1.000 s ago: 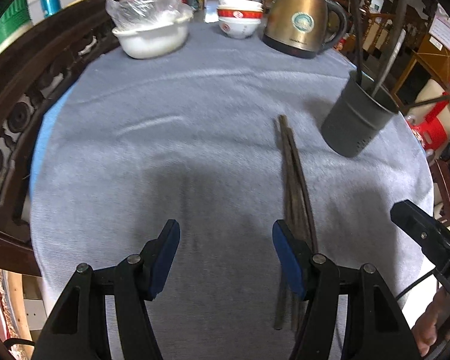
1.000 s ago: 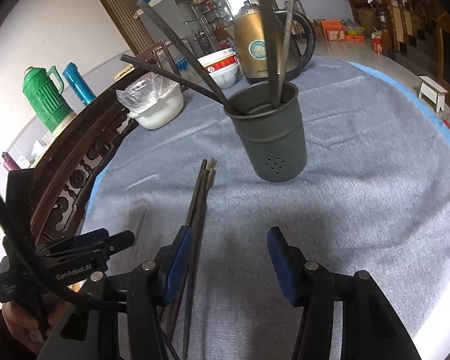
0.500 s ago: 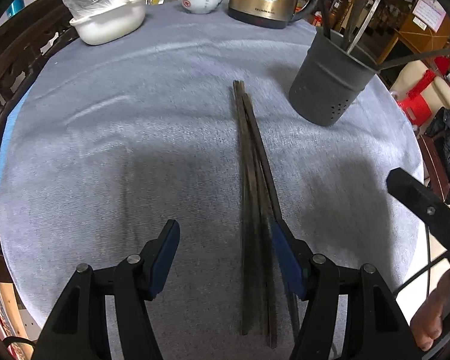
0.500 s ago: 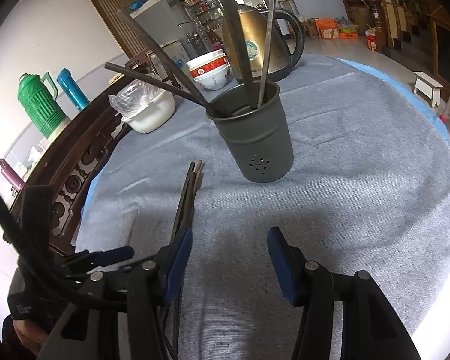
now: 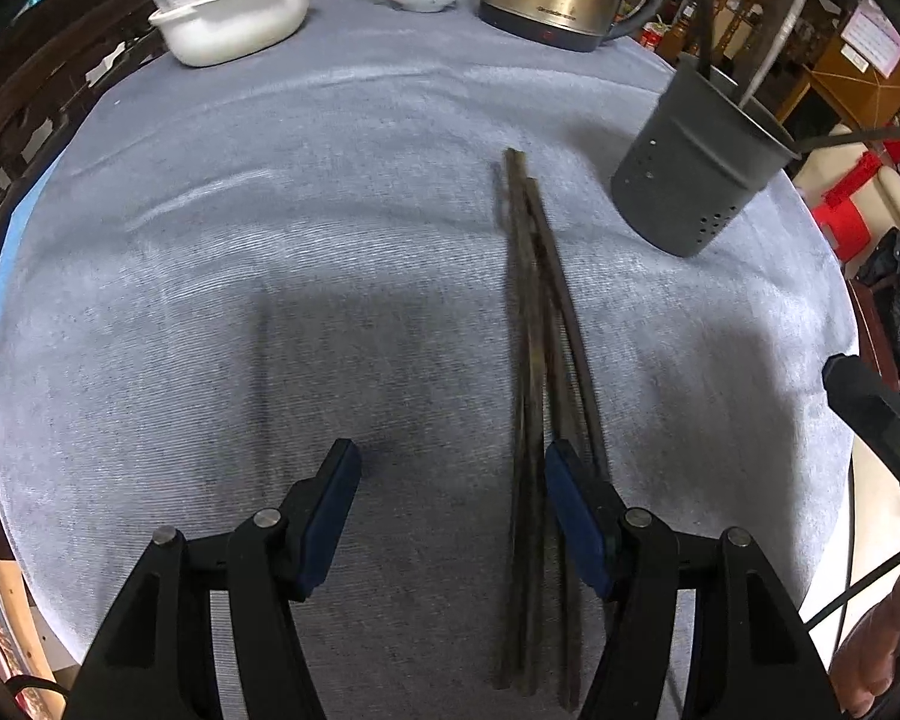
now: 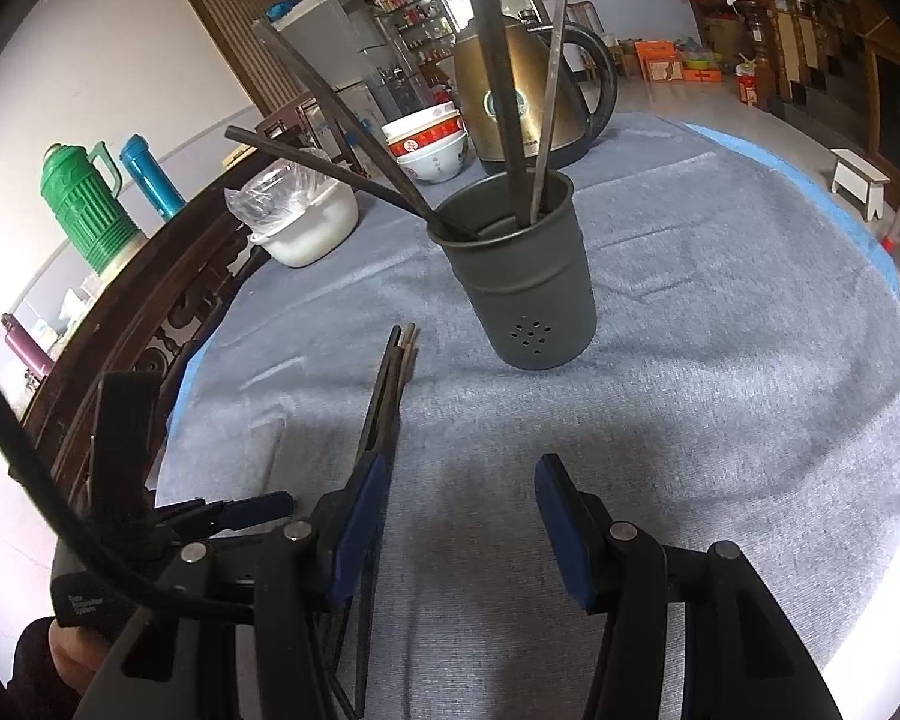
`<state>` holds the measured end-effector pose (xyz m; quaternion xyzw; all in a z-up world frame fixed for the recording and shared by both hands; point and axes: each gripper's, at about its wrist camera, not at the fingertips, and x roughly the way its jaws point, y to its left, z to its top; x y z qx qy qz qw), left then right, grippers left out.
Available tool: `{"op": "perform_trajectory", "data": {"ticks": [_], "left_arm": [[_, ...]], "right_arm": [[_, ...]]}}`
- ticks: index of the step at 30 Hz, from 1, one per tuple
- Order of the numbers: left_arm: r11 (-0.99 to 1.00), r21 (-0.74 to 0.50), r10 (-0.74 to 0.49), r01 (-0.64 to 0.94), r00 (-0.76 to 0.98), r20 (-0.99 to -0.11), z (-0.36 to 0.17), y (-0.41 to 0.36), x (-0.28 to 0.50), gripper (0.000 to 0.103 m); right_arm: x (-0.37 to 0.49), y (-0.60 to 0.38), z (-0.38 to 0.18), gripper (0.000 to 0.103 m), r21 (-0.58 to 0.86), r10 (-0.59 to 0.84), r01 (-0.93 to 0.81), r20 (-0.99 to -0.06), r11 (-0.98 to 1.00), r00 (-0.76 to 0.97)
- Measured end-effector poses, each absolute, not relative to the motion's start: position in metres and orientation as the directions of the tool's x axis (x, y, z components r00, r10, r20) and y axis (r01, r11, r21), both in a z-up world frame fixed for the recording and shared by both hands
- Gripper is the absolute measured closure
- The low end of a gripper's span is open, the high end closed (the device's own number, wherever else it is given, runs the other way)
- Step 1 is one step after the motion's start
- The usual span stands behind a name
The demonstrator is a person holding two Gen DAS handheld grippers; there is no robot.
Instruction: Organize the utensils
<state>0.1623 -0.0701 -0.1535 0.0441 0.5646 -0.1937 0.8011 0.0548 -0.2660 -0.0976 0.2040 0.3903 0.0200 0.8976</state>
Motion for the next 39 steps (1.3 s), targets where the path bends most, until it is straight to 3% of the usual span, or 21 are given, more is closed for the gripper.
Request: {"op": "perform_trajectory", "data": {"ticks": [8, 11, 17, 23, 31, 39], "left_arm": [[0.935, -0.16, -0.257, 0.316, 0.295, -0.92, -0.157, -0.047, 0.168, 0.038], [0.938, -0.195, -0.28, 0.287, 0.297, -0.913, -0.157, -0.036, 0.171, 0.039], [0.937, -0.211, -0.296, 0.278, 0.313, -0.902, -0.157, -0.023, 0.175, 0.059], [0.924, -0.27, -0.346, 0.27, 0.296, -0.89, -0.152, -0.005, 0.167, 0.06], [0.896, -0.294, -0.392, 0.334, 0.28, -0.877, -0.138, -0.01, 0.146, 0.061], [0.88, -0.354, -0.43, 0.315, 0.217, -0.876, -0.146, -0.016, 0.144, 0.093]], "right_arm": [[0.059, -0.26, -0.099, 0.047, 0.375, 0.206, 0.111, -0.705, 0.92, 0.679], [0.065, -0.254, -0.104, 0.062, 0.382, 0.233, 0.094, -0.721, 0.919, 0.652], [0.082, -0.243, -0.114, 0.064, 0.404, 0.277, 0.079, -0.742, 0.911, 0.61], [0.113, -0.226, -0.123, 0.065, 0.435, 0.329, 0.057, -0.754, 0.899, 0.569], [0.138, -0.211, -0.148, 0.087, 0.421, 0.323, 0.088, -0.799, 0.903, 0.506], [0.133, -0.232, -0.158, 0.092, 0.415, 0.284, 0.169, -0.817, 0.894, 0.502]]}}
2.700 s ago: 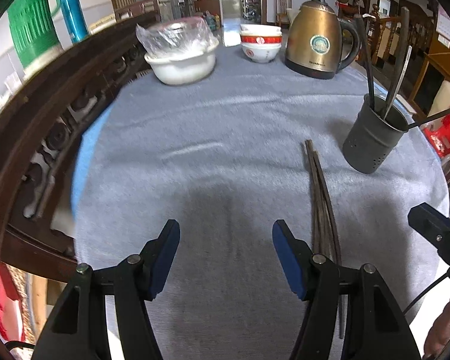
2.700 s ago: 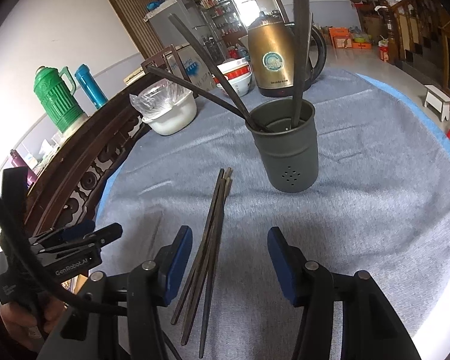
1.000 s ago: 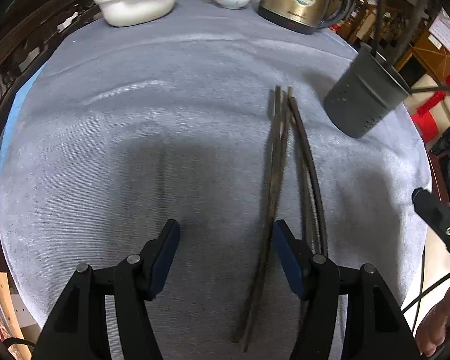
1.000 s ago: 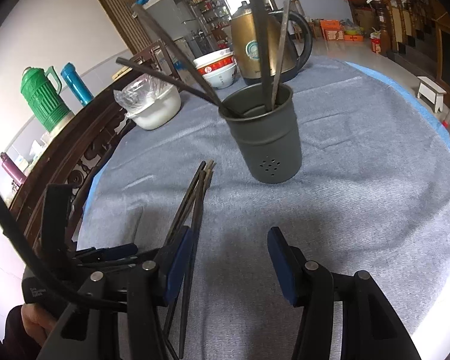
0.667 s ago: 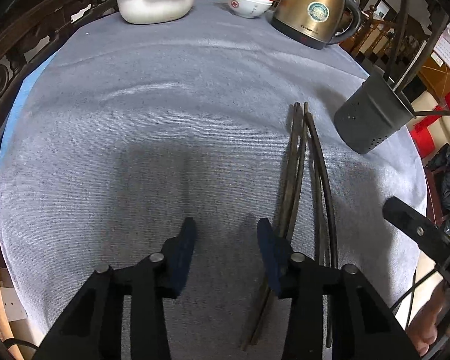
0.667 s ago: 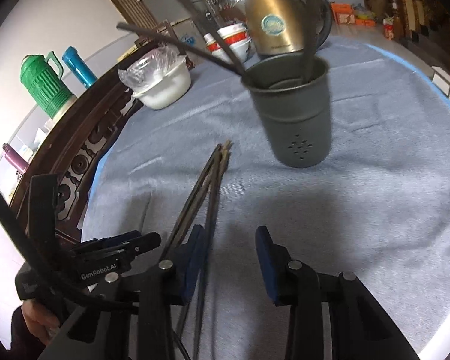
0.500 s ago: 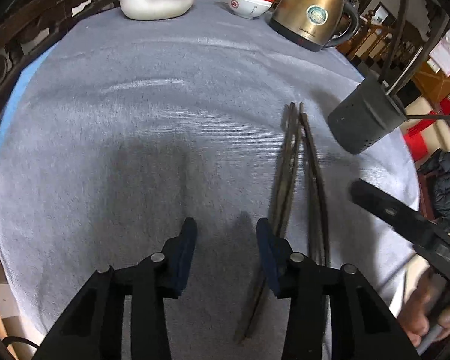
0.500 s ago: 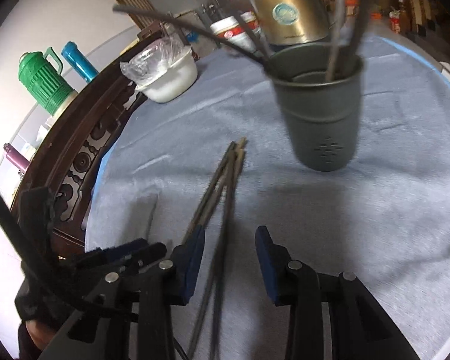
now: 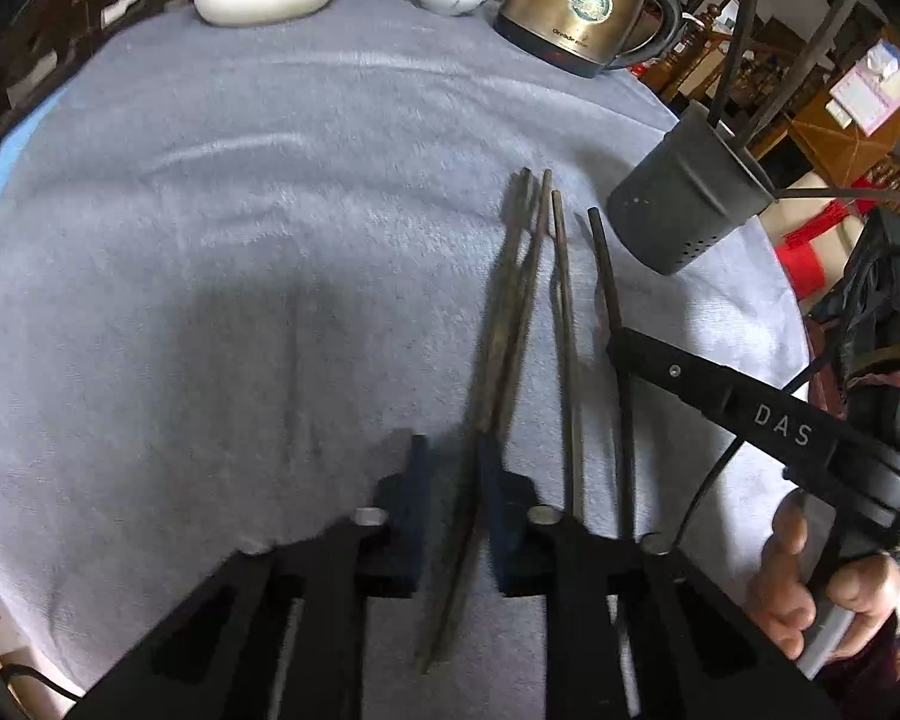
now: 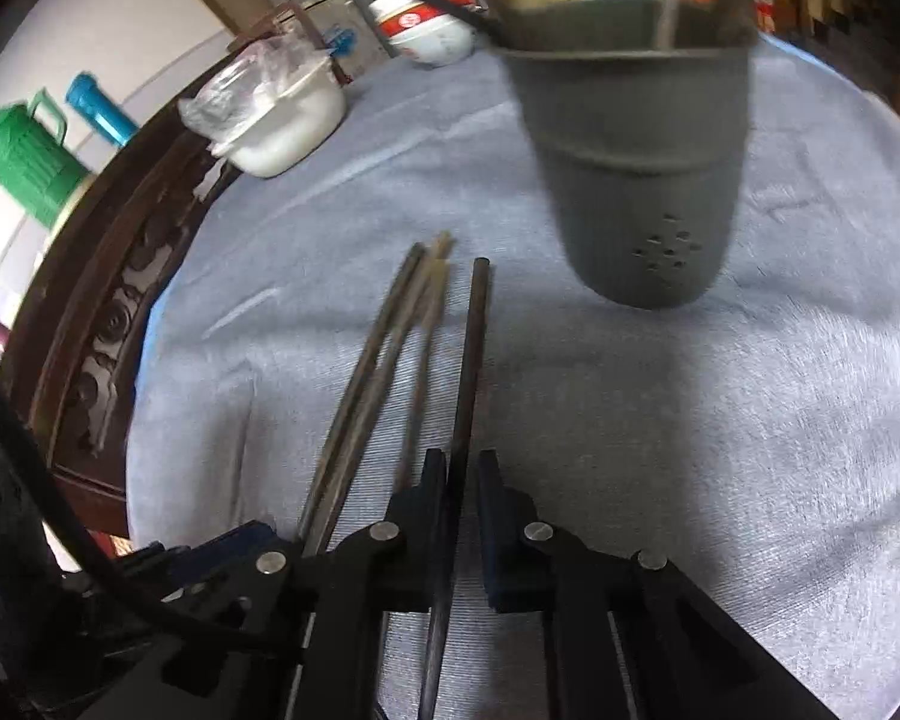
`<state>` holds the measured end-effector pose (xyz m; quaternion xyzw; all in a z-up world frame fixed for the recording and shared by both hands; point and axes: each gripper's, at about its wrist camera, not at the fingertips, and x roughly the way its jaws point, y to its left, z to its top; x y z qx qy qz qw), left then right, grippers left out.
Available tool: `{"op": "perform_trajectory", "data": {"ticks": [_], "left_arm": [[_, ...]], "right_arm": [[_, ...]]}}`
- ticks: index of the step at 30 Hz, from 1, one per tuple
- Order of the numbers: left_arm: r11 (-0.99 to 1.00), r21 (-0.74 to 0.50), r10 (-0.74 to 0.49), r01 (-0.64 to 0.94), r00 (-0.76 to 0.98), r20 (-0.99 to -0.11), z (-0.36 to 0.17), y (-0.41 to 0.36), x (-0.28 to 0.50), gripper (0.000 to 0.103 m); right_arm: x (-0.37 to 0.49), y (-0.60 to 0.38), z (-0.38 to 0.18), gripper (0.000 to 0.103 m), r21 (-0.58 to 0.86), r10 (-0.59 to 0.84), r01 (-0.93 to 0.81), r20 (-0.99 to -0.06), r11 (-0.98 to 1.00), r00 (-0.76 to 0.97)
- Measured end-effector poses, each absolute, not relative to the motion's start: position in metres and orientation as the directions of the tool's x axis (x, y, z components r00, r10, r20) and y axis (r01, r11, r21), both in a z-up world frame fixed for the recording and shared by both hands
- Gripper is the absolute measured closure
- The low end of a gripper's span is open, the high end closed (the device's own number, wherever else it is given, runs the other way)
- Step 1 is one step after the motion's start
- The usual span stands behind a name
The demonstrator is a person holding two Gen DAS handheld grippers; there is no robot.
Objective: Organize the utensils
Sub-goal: 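Grasp a dark stick with the left tool while the right tool grasps another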
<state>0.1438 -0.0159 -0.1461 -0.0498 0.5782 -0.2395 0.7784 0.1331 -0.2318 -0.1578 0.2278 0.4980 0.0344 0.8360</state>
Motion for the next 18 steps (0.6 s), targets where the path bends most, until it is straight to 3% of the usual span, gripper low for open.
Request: {"op": "perform_trajectory", "data": {"ticks": [13, 18], "left_arm": [[0.85, -0.498, -0.517, 0.174, 0.089, -0.851, -0.161, -0.03, 0.127, 0.096], [0.858, -0.487, -0.503, 0.163, 0.082, -0.86, -0.159, -0.032, 0.129, 0.096]], "right_arm": [[0.121, -0.248, -0.161, 0.094, 0.448, 0.3, 0.191, -0.804, 0.874, 0.513], [0.119, -0.251, -0.161, 0.094, 0.46, 0.314, 0.193, -0.803, 0.867, 0.507]]}}
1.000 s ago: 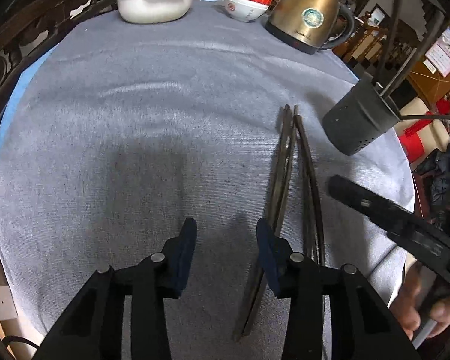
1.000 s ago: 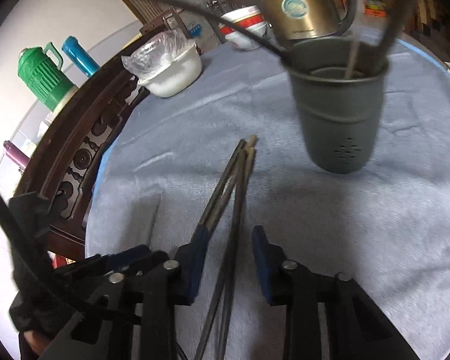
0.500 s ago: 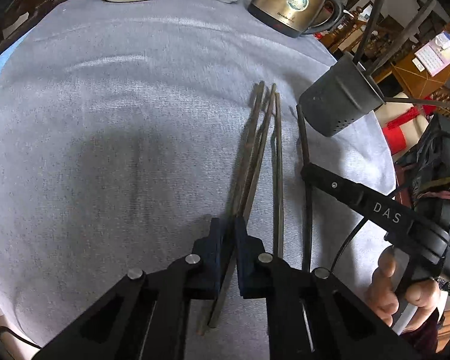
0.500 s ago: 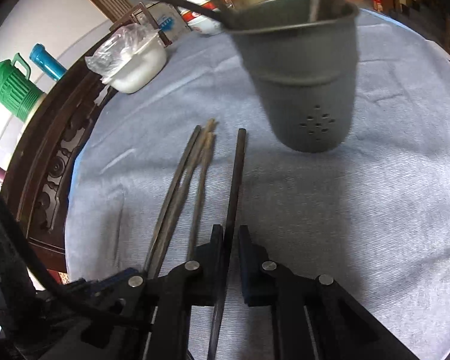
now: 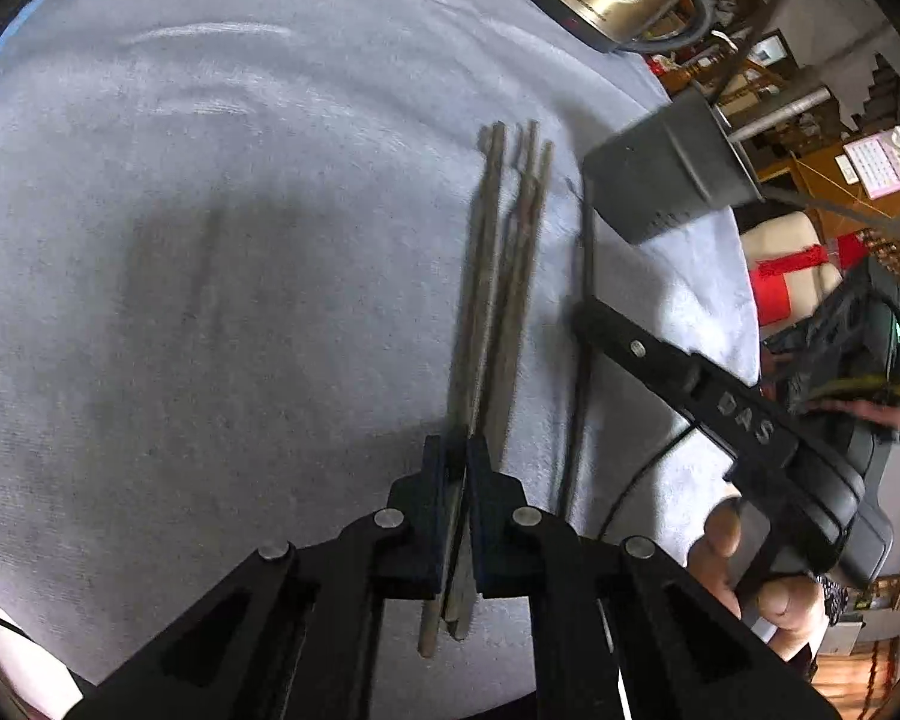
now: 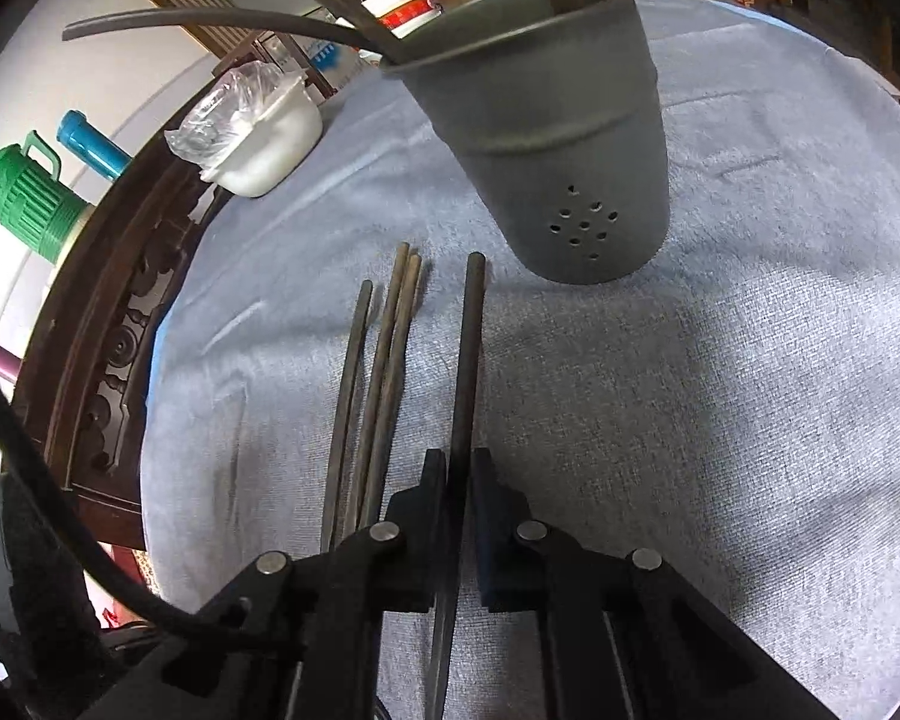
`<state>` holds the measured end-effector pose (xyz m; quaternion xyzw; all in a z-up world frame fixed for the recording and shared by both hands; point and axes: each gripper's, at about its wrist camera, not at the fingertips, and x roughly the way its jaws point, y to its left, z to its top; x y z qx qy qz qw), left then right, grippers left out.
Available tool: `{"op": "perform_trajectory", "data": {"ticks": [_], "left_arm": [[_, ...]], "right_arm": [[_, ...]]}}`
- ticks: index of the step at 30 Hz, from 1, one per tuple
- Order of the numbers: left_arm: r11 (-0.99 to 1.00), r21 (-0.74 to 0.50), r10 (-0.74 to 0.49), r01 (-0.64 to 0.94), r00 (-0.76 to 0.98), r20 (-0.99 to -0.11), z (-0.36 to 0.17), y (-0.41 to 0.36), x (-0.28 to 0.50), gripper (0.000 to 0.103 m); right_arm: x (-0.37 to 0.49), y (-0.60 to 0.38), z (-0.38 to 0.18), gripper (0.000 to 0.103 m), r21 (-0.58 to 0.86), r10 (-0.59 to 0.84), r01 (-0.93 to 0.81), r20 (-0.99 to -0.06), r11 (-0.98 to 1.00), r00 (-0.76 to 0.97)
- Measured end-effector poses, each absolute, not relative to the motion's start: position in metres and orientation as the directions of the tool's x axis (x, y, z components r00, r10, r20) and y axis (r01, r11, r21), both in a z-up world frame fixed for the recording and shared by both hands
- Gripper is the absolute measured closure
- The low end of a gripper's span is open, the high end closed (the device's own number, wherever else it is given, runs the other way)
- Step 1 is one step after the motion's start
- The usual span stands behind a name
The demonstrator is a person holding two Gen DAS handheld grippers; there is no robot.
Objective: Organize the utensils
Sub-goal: 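Grasp a dark stick with the left tool while the right tool grasps another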
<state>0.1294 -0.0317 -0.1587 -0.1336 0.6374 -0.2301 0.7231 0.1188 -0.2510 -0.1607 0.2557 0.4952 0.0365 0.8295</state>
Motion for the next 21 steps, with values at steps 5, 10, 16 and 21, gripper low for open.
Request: {"op": "perform_trajectory", "data": {"ticks": [5, 10, 16, 21], "left_arm": [[0.881, -0.438, -0.463, 0.176, 0.14, -0.875, -0.149, -0.027, 0.149, 0.095], [0.892, -0.415, -0.441, 0.181, 0.137, -0.887, -0.152, -0.038, 0.176, 0.092], [0.898, -0.402, -0.431, 0.178, 0.172, -0.886, -0.155, -0.059, 0.205, 0.089], [0.891, -0.414, -0.445, 0.187, 0.177, -0.878, -0.154, -0.071, 0.215, 0.089]], "right_arm": [[0.121, -0.254, -0.158, 0.09, 0.451, 0.308, 0.199, -0.812, 0.87, 0.495], [0.129, -0.257, -0.156, 0.089, 0.446, 0.297, 0.223, -0.822, 0.867, 0.486], [0.138, -0.263, -0.156, 0.087, 0.435, 0.257, 0.263, -0.819, 0.861, 0.513], [0.144, -0.26, -0.155, 0.087, 0.412, 0.224, 0.264, -0.816, 0.872, 0.533]]}}
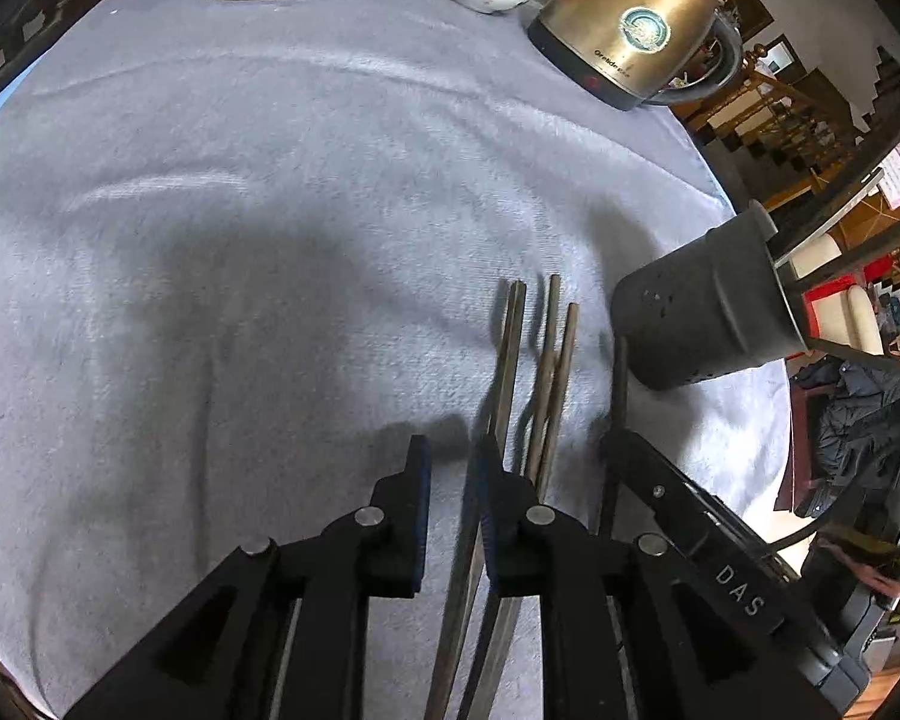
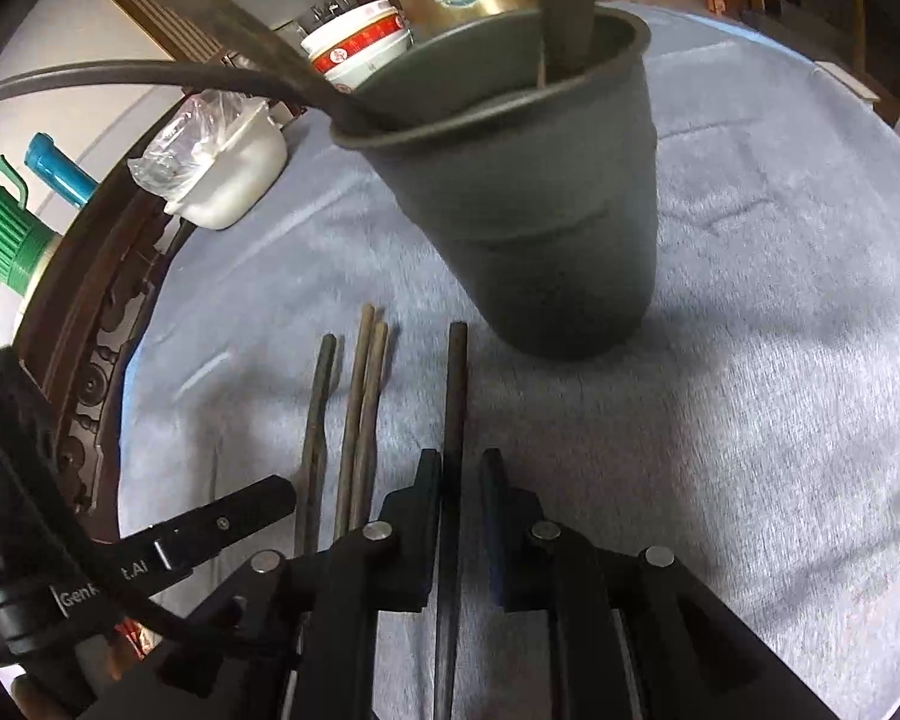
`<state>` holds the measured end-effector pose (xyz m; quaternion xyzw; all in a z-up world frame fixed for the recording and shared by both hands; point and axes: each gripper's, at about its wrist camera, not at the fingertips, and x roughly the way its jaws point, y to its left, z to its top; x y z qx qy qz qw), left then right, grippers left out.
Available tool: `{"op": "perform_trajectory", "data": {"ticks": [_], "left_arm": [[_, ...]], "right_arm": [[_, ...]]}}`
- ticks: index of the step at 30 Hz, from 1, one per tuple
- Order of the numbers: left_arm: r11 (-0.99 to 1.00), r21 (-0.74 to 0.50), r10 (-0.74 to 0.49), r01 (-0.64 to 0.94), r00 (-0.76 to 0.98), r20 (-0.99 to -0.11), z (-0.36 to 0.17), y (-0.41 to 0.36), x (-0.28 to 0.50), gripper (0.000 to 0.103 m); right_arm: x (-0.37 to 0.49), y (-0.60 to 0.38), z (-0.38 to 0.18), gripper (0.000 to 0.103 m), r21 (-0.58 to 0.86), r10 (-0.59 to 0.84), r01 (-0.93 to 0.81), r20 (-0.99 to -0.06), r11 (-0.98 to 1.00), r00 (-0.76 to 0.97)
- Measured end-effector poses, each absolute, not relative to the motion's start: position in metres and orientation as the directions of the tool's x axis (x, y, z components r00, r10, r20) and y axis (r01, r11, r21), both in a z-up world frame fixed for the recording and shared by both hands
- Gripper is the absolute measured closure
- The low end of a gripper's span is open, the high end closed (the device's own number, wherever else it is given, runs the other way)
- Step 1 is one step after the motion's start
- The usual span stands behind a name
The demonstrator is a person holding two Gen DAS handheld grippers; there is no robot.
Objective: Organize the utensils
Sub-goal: 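Grasp a dark stick with the left tool while the right tool grasps another, then lift both held dark sticks up off the cloth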
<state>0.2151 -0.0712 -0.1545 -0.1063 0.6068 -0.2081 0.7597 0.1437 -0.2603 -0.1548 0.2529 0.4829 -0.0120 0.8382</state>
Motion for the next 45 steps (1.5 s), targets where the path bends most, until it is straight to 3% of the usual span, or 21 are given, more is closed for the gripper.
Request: {"op": "perform_trajectory", "data": {"ticks": [12, 25, 32, 39, 40, 45], "left_arm": [[0.881, -0.418, -0.462, 0.223, 0.21, -0.861, -0.133, -0.062, 0.206, 0.085], [0.887, -0.385, -0.437, 0.254, 0.196, -0.878, -0.151, -0.083, 0.212, 0.081], [0.881, -0.406, -0.455, 0.241, 0.2, -0.868, -0.151, -0.063, 0.213, 0.089], [0.886, -0.426, -0.457, 0.183, 0.183, -0.87, -0.153, -0.029, 0.216, 0.089], [0.886, -0.429, -0.457, 0.176, 0.179, -0.871, -0.153, -0.025, 0.217, 0.089], [0.892, -0.432, -0.45, 0.135, 0.164, -0.878, -0.154, -0.018, 0.223, 0.083]], "right_arm": [[0.136, -0.261, -0.156, 0.091, 0.401, 0.226, 0.226, -0.807, 0.888, 0.545], [0.123, -0.267, -0.157, 0.092, 0.437, 0.278, 0.214, -0.809, 0.874, 0.518], [0.124, -0.27, -0.157, 0.093, 0.456, 0.297, 0.23, -0.813, 0.86, 0.501], [0.134, -0.244, -0.151, 0.093, 0.373, 0.257, 0.164, -0.84, 0.913, 0.478], [0.135, -0.241, -0.151, 0.089, 0.367, 0.254, 0.161, -0.842, 0.916, 0.476], [0.146, -0.241, -0.148, 0.089, 0.312, 0.206, 0.18, -0.871, 0.933, 0.446]]}}
